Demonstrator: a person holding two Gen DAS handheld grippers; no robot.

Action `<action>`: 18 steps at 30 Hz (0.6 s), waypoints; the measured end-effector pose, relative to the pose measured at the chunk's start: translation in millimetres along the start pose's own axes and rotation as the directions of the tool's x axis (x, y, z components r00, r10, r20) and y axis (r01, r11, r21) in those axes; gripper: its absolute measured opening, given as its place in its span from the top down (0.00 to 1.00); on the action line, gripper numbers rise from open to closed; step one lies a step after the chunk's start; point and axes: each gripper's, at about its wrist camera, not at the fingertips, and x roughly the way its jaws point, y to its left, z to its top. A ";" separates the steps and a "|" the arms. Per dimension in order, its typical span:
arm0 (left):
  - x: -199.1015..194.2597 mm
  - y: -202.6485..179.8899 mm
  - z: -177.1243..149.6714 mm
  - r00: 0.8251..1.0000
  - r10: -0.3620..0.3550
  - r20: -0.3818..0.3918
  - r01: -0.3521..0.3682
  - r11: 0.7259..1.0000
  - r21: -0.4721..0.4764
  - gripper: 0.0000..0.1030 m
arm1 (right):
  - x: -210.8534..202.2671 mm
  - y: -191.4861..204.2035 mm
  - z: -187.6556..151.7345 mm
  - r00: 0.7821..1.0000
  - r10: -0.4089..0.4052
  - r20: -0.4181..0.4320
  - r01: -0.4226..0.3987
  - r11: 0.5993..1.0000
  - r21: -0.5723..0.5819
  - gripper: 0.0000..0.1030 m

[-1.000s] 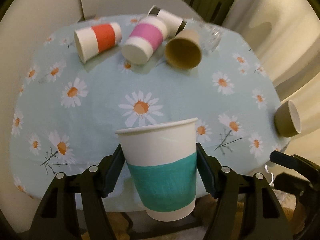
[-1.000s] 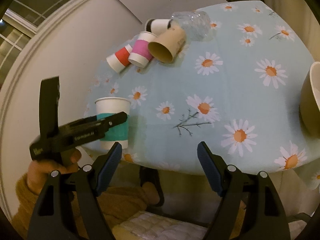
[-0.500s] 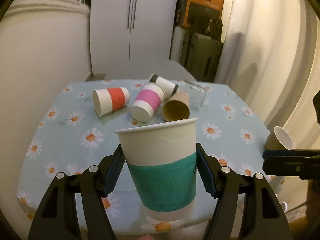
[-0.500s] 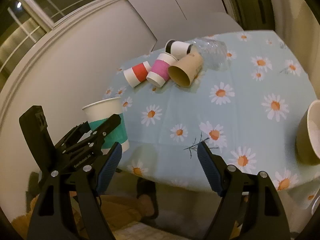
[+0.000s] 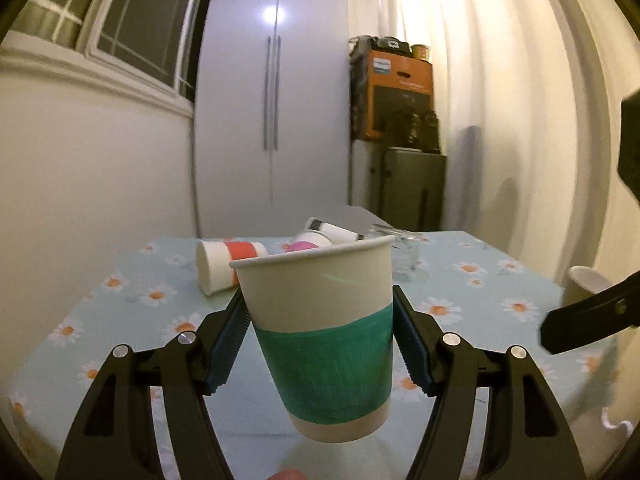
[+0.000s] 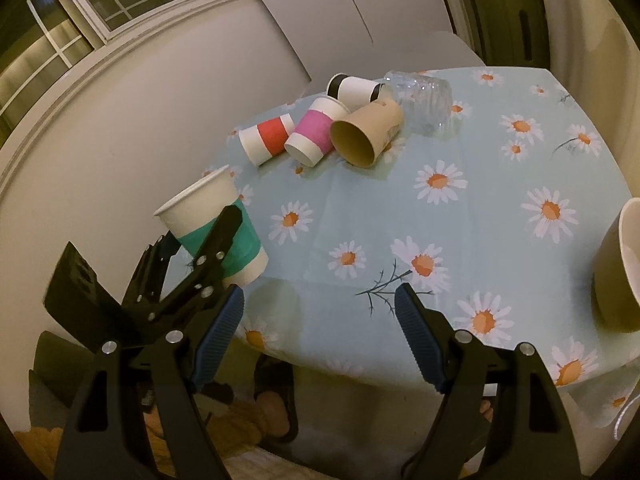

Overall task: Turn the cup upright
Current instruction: 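Grasp the upright teal-band cup with the left gripper and lift it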

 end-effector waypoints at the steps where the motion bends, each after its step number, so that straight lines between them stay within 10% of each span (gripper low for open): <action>1: 0.2 -1.7 -2.0 1.000 0.021 0.015 -0.021 1.000 0.002 0.35 | 0.1 -1.3 -0.2 1.000 0.000 -0.001 0.000 1.000 0.002 0.25; 18: 7.1 -29.8 -43.3 0.983 0.113 0.147 -0.121 0.992 0.041 0.34 | -2.0 -18.4 -5.8 1.000 0.015 -0.011 -0.015 0.999 0.034 0.25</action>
